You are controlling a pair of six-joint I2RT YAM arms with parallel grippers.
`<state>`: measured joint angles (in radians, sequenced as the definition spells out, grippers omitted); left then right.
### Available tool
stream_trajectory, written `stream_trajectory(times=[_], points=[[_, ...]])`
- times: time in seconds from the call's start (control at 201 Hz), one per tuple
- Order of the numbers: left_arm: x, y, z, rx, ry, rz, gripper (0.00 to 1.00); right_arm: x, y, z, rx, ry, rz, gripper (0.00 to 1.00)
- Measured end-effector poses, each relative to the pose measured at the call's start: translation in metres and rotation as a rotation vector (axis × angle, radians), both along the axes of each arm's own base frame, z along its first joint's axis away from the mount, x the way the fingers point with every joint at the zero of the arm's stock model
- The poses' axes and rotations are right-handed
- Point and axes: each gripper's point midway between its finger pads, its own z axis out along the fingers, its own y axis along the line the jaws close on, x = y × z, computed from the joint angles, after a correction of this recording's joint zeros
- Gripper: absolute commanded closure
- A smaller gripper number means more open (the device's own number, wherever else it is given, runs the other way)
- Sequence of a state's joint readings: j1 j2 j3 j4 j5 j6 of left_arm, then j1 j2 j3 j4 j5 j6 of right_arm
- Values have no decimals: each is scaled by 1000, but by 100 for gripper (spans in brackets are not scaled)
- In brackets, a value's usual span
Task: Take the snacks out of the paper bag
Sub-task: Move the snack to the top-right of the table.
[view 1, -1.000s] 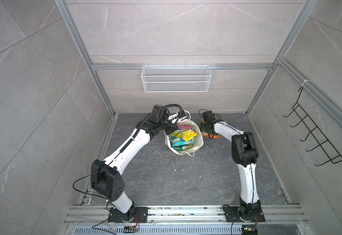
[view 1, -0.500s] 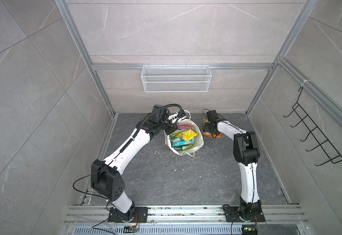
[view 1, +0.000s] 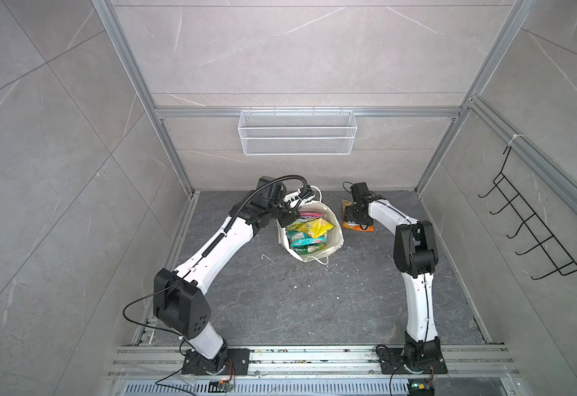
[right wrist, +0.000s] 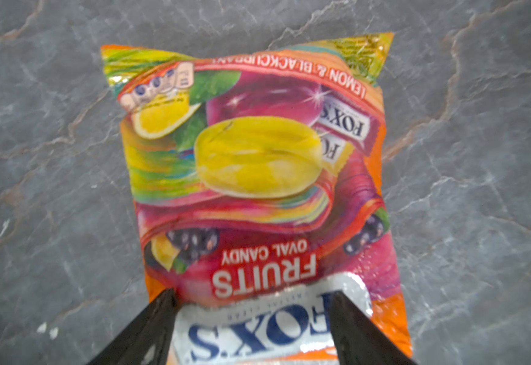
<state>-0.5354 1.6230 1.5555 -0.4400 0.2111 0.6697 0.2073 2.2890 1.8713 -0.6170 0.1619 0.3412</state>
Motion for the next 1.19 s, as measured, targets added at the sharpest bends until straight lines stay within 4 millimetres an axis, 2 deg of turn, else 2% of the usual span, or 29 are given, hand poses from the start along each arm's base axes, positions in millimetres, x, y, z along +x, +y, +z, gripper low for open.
stream_trajectory(times=[0.06,0.154,0.209,0.224,0.259,0.309,0.339,0.353,0.373,0.408,0.448,0.637,0.762,0.891,0.981,1.08,1.195], points=[[0,0,0,0,0,0,100,-5,1,13,2,-14,18,1],[0,0,0,0,0,0,100,-19,4,45,30,-78,31,1],[0,0,0,0,0,0,100,-31,12,66,112,-109,44,1],[0,0,0,0,0,0,100,-34,15,70,139,-114,55,6],[0,0,0,0,0,0,100,-36,25,83,227,-129,91,25],[0,0,0,0,0,0,100,-33,33,95,306,-141,124,43],[0,0,0,0,0,0,100,-30,34,97,325,-146,130,60],[0,0,0,0,0,0,100,-29,34,98,329,-147,128,63],[0,0,0,0,0,0,100,-28,33,96,327,-145,126,61],[0,0,0,0,0,0,100,-28,34,91,330,-132,114,50],[0,0,0,0,1,-1,100,-30,35,83,322,-114,104,46],[0,-1,-1,0,1,-2,100,-42,40,37,221,1,58,43],[0,-1,-1,1,1,-2,100,-36,43,19,146,47,46,41],[0,-1,-1,1,1,-2,100,-34,48,8,98,77,46,42],[0,-1,-1,1,3,-2,100,-30,49,3,78,86,32,51],[0,-1,-1,1,3,-2,100,-26,45,-4,49,96,9,56],[0,-1,-1,1,2,-2,100,-24,39,-13,18,113,-15,57]])
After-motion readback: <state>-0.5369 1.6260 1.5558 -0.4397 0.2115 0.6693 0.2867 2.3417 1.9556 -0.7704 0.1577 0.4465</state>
